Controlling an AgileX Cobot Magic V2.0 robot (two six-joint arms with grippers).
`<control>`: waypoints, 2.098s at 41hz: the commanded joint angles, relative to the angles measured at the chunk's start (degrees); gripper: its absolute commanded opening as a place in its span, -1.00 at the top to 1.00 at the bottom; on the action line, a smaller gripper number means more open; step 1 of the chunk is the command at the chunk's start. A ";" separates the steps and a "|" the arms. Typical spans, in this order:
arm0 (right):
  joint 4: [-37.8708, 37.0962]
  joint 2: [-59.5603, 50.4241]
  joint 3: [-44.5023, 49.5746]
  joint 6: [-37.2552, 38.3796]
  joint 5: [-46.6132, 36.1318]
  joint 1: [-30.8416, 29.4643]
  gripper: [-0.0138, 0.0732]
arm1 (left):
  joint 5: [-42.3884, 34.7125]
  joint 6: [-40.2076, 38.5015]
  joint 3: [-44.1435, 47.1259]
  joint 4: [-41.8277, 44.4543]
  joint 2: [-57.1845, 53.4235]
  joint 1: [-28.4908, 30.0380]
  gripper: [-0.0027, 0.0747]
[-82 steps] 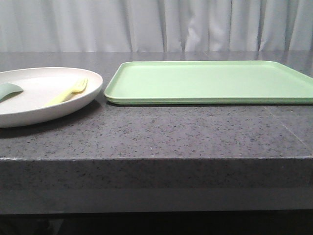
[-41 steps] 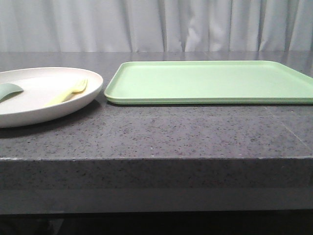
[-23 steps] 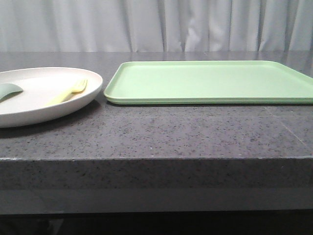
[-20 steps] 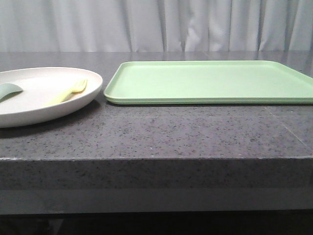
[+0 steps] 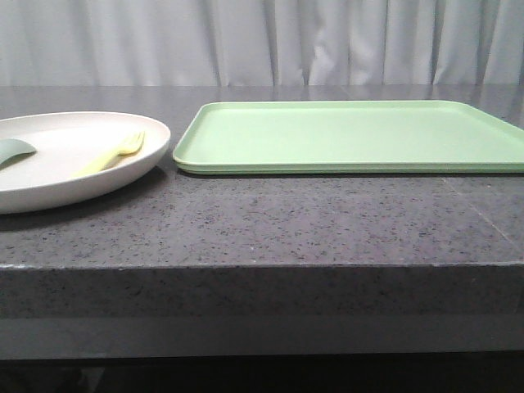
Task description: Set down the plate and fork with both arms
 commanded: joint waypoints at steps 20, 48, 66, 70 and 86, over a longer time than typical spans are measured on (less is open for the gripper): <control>0.16 27.90 -20.05 0.00 1.57 -0.11 0.94 | 14.16 -0.04 -22.07 5.85 29.65 0.07 0.98; 0.16 27.90 -20.05 0.00 1.03 -0.11 -0.68 | 13.27 -0.04 -24.60 -0.52 33.16 0.07 -0.86; 0.16 27.90 -20.05 0.00 1.09 -0.05 -0.68 | 48.83 -0.04 -52.05 1.21 62.95 0.07 -0.66; 0.16 27.90 -20.05 0.00 1.09 -0.05 -0.68 | 54.23 -0.04 -56.88 1.21 69.48 0.07 -0.61; 0.16 27.90 -20.05 0.00 1.59 -0.05 -0.68 | 59.34 0.01 -64.29 2.43 85.13 0.07 -0.53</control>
